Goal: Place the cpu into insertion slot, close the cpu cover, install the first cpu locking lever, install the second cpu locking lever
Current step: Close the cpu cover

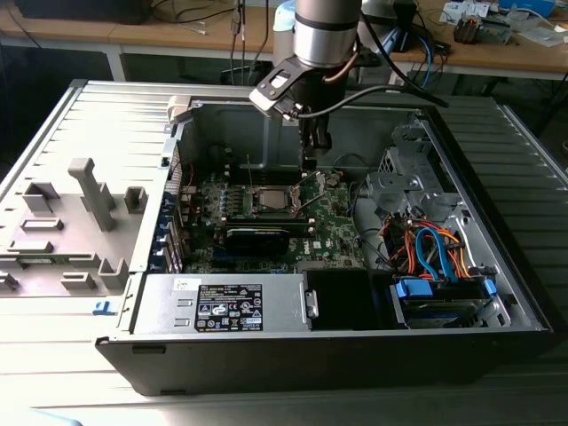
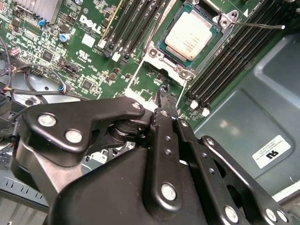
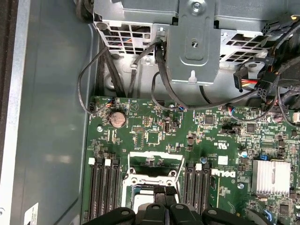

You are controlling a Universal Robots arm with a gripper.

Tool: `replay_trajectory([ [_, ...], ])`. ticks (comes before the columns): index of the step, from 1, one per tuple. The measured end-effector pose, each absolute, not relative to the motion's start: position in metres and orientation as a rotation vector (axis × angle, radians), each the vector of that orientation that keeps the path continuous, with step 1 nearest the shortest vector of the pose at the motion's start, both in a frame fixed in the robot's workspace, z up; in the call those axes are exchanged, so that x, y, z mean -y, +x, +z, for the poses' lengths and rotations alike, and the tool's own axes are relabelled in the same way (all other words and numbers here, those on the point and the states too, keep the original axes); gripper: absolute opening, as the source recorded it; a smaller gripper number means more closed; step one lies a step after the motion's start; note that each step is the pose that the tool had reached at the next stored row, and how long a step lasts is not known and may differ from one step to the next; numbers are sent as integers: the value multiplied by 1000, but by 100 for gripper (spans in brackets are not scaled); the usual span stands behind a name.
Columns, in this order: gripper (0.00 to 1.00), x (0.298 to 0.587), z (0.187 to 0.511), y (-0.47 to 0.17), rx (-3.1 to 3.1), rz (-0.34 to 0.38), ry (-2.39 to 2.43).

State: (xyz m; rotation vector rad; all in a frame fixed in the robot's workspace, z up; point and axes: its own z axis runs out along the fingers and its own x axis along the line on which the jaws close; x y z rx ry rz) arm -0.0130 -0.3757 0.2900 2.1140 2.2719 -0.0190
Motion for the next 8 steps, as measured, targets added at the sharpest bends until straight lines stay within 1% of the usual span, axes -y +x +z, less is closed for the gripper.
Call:
replay_trajectory([
  [8,11,376,289,-8,-2272,-19,2114],
])
